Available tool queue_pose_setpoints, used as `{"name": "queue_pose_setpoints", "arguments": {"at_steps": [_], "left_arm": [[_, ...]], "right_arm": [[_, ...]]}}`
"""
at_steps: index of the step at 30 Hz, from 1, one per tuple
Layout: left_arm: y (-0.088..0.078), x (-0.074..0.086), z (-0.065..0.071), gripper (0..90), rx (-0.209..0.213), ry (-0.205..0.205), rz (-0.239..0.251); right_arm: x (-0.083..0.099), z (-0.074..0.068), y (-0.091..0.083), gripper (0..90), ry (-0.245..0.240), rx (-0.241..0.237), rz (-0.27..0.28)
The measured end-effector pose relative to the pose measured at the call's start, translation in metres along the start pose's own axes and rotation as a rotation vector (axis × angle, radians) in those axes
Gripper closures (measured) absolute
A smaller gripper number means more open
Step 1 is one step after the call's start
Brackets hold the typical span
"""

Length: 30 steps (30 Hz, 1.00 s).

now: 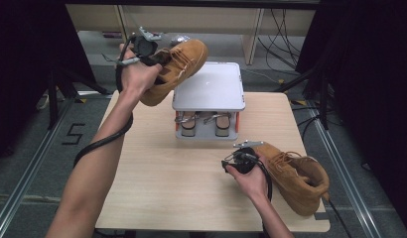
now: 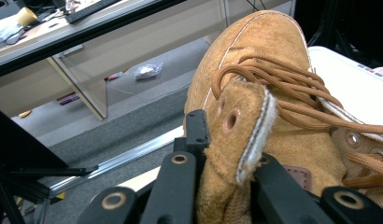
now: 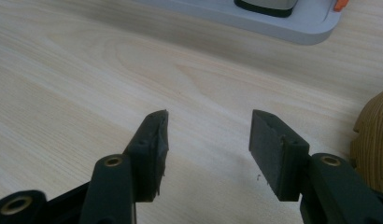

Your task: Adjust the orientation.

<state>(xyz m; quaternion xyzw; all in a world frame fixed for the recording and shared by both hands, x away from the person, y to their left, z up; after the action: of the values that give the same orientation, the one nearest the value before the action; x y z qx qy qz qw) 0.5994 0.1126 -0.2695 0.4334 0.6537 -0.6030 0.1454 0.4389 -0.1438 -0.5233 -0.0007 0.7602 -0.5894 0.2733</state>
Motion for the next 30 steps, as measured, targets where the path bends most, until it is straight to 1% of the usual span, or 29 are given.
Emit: {"name": "queue_pose_setpoints", "arguments": {"at_steps": [1, 3, 7, 9, 10, 11, 12, 14, 15, 16, 18, 20, 21, 22, 23, 24, 25, 26, 27, 28, 30], "left_arm": [[0.0, 0.0, 0.0, 85.4, 0.0, 0.0, 0.0], [0.001, -0.003, 0.006, 85.4, 0.009, 0.003, -0.002], [0.001, -0.007, 0.011, 85.4, 0.019, 0.008, -0.003], [0.0, -0.01, 0.016, 85.4, 0.027, 0.013, 0.0], [0.0, -0.011, 0.017, 85.4, 0.029, 0.019, -0.002], [0.0, -0.011, 0.017, 85.4, 0.029, 0.019, -0.002], [-0.001, -0.014, 0.021, 85.4, 0.031, 0.02, 0.004], [-0.001, -0.017, 0.024, 85.4, 0.036, 0.024, 0.007], [-0.001, -0.018, 0.025, 85.3, 0.04, 0.023, 0.007], [0.0, -0.018, 0.026, 85.4, 0.043, 0.026, 0.001], [0.002, -0.019, 0.029, 85.3, 0.05, 0.024, 0.0], [0.003, -0.02, 0.032, 85.3, 0.058, 0.028, -0.006], [0.004, -0.02, 0.033, 85.3, 0.059, 0.035, -0.011], [0.005, -0.02, 0.035, 85.3, 0.066, 0.031, -0.013], [0.006, -0.019, 0.036, 85.3, 0.064, 0.039, -0.019], [0.007, -0.019, 0.038, 85.3, 0.068, 0.038, -0.021], [0.008, -0.02, 0.039, 85.3, 0.076, 0.034, -0.021], [0.009, -0.02, 0.04, 85.3, 0.078, 0.036, -0.024], [0.01, -0.02, 0.04, 85.3, 0.079, 0.039, -0.03], [0.012, -0.02, 0.041, 85.2, 0.081, 0.036, -0.032], [0.013, -0.02, 0.042, 85.2, 0.087, 0.035, -0.032]], "right_arm": [[0.0, 0.001, 0.0, 47.8, -0.007, 0.004, 0.008], [0.0, 0.002, -0.001, 47.8, -0.004, 0.013, 0.005], [0.0, 0.001, -0.002, 47.8, -0.003, 0.003, 0.007], [0.0, 0.0, -0.002, 47.8, -0.001, 0.002, 0.007], [-0.001, -0.001, -0.001, 47.8, 0.002, -0.009, 0.012], [-0.001, -0.001, -0.001, 47.8, 0.002, -0.009, 0.012], [0.0, 0.0, -0.001, 47.8, -0.003, -0.011, 0.012], [0.0, 0.0, -0.001, 47.8, -0.007, -0.009, 0.011], [0.0, 0.001, -0.001, 47.9, -0.01, -0.001, 0.004], [0.0, 0.001, -0.001, 47.8, -0.015, 0.004, 0.006], [0.0, 0.0, 0.0, 47.9, -0.013, -0.011, 0.011], [0.001, 0.0, -0.001, 47.9, -0.012, -0.006, 0.005], [0.001, 0.0, 0.0, 47.9, -0.013, -0.011, 0.009], [0.001, 0.0, -0.001, 47.9, -0.009, -0.002, 0.004], [0.001, -0.001, -0.001, 47.9, -0.01, -0.011, 0.009], [0.001, -0.001, -0.001, 47.9, -0.001, -0.012, 0.005], [0.001, 0.0, -0.002, 47.9, -0.009, -0.002, 0.003], [0.001, -0.001, -0.002, 47.9, 0.004, -0.009, 0.003], [0.001, -0.001, -0.001, 47.9, -0.008, -0.009, 0.01], [0.001, 0.002, -0.002, 47.9, -0.022, 0.006, 0.009], [0.001, 0.001, -0.002, 47.9, -0.013, 0.004, 0.009]]}}
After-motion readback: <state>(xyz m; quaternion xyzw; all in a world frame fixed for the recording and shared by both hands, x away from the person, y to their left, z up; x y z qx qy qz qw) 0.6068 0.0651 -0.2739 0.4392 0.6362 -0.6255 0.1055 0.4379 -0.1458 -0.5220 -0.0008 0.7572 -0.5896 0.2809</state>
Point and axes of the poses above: each handheld gripper's, and its own axes: y roughly forward along the jaws, x roughly out of its underside, z roughly to its right, the point moved 7 cm from there along y, roughly forward along the jaws, and after that the axes turned 15 degrees about -z, right-handed, at the moved point
